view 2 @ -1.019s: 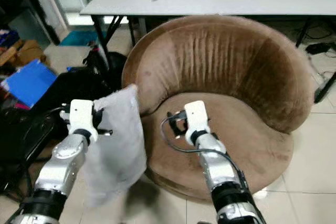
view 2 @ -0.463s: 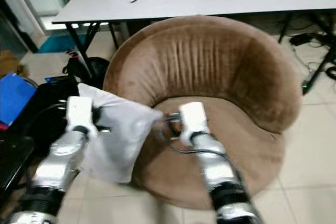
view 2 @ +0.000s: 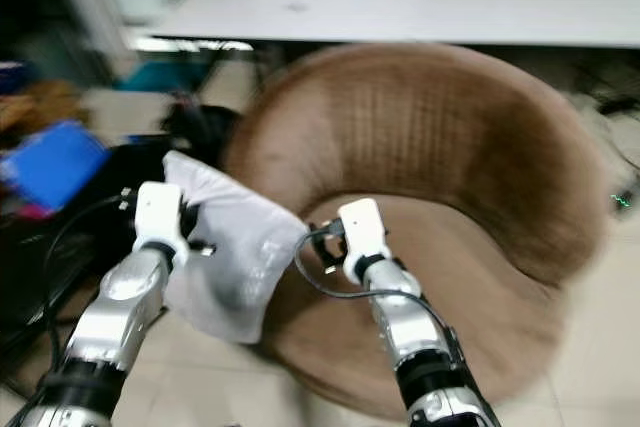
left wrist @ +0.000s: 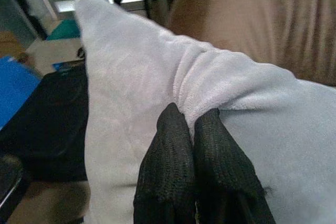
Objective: Move the pillow to the sofa from floor
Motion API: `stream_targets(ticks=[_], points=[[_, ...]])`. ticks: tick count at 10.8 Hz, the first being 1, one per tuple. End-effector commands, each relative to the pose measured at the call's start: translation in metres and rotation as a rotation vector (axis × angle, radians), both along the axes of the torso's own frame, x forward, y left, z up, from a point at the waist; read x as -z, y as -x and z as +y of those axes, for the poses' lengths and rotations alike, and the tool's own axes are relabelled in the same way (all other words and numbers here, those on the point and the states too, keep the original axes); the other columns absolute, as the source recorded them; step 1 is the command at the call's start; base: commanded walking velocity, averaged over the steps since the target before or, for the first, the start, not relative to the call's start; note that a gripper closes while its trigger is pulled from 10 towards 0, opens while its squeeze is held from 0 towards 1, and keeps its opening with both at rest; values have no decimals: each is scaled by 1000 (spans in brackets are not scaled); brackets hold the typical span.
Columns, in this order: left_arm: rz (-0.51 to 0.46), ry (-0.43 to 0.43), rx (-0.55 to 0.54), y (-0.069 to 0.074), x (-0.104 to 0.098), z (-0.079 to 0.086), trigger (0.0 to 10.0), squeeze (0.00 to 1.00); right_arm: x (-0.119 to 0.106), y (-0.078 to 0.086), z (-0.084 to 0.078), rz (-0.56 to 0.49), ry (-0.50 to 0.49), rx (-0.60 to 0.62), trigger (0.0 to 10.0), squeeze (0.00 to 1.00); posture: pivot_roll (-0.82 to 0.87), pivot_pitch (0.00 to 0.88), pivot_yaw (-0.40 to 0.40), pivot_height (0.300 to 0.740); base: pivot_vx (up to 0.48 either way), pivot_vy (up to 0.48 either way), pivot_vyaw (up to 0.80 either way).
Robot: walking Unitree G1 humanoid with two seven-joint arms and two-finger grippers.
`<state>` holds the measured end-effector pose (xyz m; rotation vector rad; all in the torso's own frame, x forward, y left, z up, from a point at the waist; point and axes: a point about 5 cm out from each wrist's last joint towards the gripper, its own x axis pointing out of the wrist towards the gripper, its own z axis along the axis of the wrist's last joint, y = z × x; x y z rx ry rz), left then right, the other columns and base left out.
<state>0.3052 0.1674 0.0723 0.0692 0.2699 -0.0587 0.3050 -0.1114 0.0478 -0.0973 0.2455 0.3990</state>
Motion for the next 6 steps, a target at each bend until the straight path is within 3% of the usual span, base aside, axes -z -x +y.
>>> stream_targets(ticks=[1,6], points=[[-76,5,3,-6,-17,-1,10000,0,-3,-1,-1,-22,1,-7,10000,0,-166,0,93,740,270,0,0],[-57,11,6,-5,-15,-1,10000,0,-3,1,0,-35,-15,-27,10000,0,-164,0,92,740,480,0,0]])
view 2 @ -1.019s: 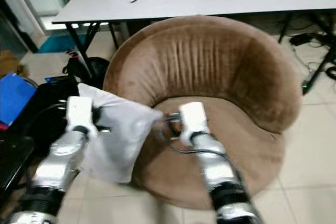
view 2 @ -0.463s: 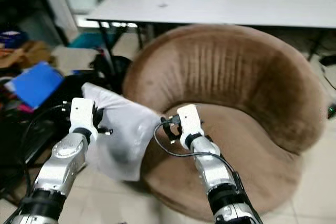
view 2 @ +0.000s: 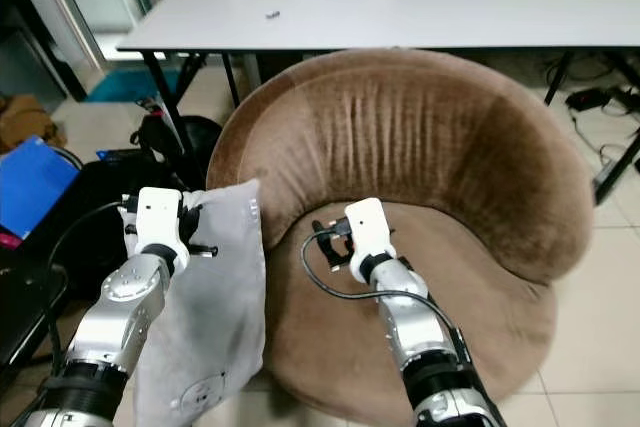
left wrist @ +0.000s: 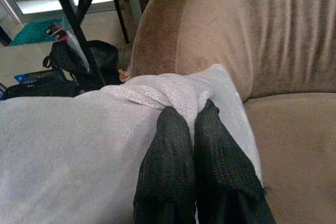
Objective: Move the pillow to the sofa from floor
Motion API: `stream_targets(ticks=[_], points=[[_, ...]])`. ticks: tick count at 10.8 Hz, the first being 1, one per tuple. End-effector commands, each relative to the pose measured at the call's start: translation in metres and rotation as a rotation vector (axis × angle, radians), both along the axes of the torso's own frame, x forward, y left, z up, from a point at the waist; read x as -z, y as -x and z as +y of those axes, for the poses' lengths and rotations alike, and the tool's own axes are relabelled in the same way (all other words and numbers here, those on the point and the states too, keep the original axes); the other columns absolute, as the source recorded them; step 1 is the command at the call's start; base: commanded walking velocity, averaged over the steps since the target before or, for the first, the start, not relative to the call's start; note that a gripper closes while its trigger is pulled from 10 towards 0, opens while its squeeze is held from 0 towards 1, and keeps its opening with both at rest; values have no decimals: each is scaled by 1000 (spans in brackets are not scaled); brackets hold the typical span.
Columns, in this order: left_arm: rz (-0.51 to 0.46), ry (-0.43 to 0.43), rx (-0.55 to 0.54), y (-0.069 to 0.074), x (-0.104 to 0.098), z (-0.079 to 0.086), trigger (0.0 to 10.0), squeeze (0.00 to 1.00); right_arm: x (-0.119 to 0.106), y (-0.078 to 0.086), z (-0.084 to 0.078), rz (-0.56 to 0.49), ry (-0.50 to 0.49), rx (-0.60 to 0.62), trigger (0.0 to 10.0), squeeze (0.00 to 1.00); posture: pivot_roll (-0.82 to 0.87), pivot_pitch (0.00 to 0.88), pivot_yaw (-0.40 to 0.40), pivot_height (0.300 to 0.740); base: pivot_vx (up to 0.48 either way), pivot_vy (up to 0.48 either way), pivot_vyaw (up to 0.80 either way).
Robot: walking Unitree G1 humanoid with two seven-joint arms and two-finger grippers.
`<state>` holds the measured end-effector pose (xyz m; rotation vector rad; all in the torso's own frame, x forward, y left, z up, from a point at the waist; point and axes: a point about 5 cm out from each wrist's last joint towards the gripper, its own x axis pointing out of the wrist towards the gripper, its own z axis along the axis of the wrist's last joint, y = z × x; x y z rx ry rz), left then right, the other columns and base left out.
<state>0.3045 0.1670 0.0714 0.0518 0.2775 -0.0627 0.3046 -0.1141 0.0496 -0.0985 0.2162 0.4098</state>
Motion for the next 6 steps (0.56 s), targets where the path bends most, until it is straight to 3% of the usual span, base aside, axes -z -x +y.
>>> stream_targets(ticks=[1,3,5,6], points=[[-63,-7,10,-6,-15,-1,10000,0,-1,1,3,-10,-8,-20,10000,0,-164,0,92,740,480,0,0],[-72,-6,30,-6,-15,-4,10000,0,-1,1,3,-11,-10,-25,10000,0,-167,0,91,740,452,0,0],[-77,-9,29,-5,-15,-6,10000,0,1,1,3,6,-22,-29,10000,0,-167,0,91,740,0,0,0],[-77,-9,26,-5,-15,-6,10000,0,2,1,3,16,-24,-23,10000,0,-167,0,91,740,0,0,-756]])
